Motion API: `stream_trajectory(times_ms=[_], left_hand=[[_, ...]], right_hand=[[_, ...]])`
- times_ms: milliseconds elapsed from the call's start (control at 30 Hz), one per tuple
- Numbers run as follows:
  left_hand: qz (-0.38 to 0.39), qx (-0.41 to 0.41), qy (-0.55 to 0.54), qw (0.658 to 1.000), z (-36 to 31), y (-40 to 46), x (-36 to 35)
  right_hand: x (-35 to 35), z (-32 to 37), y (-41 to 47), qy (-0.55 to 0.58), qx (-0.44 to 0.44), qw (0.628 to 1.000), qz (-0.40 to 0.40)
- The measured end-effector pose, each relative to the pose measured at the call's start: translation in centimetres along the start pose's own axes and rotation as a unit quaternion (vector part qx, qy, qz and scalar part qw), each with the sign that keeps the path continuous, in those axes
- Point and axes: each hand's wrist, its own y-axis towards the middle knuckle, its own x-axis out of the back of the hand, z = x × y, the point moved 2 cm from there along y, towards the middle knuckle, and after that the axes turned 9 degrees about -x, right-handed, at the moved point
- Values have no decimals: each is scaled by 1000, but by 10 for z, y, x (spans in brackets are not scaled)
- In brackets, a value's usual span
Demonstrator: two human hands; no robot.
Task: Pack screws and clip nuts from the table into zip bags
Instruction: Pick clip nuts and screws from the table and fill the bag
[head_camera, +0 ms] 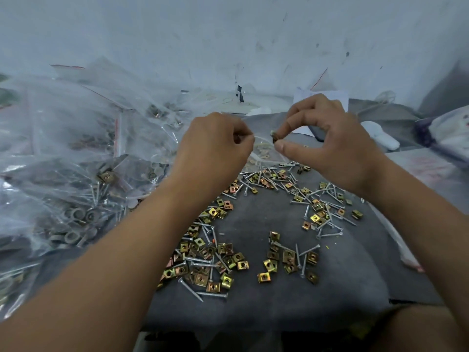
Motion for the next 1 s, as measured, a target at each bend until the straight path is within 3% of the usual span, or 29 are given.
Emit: stream_trajectory(times_ms=[167, 467, 700, 900, 1000], left_hand=[[14, -13, -25, 999, -5, -1, -2], [16, 42, -128, 991, 4, -1, -2], [-32, 108, -178, 978, 17, 0, 1], [-97, 146, -186, 967, 28, -1, 11], [-116, 160, -191, 961, 30, 0, 15]], right_hand=[[-9, 6, -3, -54, 17, 998, -11], [-24, 16, 1, -117, 8, 991, -61], [-24, 7, 5, 27, -6, 988, -149], [-47, -30, 10, -102, -49, 988, 106], [-62, -35, 12, -168, -51, 972, 157]])
